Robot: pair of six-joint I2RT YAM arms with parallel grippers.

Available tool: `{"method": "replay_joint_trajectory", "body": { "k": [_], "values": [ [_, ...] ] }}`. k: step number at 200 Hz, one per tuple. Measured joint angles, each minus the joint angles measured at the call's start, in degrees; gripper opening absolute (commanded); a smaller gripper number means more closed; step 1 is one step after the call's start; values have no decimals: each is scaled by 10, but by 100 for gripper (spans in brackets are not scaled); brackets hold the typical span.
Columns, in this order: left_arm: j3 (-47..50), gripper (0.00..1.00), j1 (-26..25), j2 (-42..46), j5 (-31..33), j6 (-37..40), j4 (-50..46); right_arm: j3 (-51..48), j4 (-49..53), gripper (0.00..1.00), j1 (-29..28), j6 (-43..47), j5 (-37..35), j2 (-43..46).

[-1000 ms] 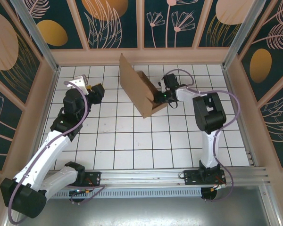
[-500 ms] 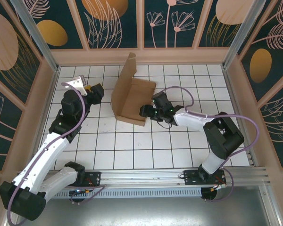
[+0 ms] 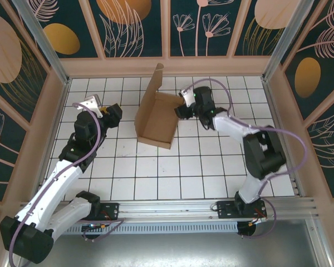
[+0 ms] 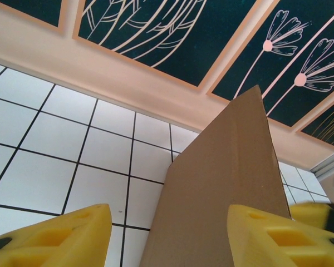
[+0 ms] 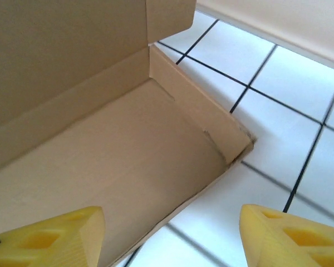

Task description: Fold the paper box

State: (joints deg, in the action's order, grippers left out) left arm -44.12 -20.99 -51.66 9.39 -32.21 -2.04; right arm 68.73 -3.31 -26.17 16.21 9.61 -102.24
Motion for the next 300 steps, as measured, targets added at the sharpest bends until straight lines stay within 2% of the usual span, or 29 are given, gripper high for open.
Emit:
{"method": "replay_joint_trajectory", "body": {
  "k": [30, 70, 99, 119, 135, 161, 180, 202, 222, 254, 276, 300],
  "values": [
    [17, 56, 0, 10, -6, 0, 14, 151, 27, 69, 30, 103, 45, -130],
    [29, 56, 0, 21, -30, 3, 28, 395, 119, 69, 31, 170, 116, -289],
    [29, 55, 0, 21, -34, 5, 35, 440, 151, 66, 31, 180, 145, -336],
    [29, 54, 0, 21, -38, 5, 36, 453, 168, 56, 29, 180, 150, -363],
    [30, 53, 0, 21, -43, 5, 36, 453, 178, 40, 26, 181, 147, -377],
    [30, 52, 0, 21, -45, 4, 36, 457, 179, 33, 21, 167, 125, -380],
    [31, 52, 0, 23, -45, 4, 36, 410, 148, 27, 15, 157, 106, -360],
    [35, 52, 0, 32, -45, 4, 36, 279, 107, 14, 6, 138, 71, -281],
    [37, 53, 0, 38, -45, 4, 37, 166, 75, 10, -5, 110, 29, -209],
    [37, 53, 0, 45, -45, 4, 47, 28, 38, 11, -21, 33, -44, -114],
    [39, 53, 0, 47, -45, -1, 51, -53, 30, 13, -30, -55, -100, -51],
    [46, 53, 0, 52, -48, -7, 53, -128, 36, 20, -48, -147, -153, 10]
  ]
}}
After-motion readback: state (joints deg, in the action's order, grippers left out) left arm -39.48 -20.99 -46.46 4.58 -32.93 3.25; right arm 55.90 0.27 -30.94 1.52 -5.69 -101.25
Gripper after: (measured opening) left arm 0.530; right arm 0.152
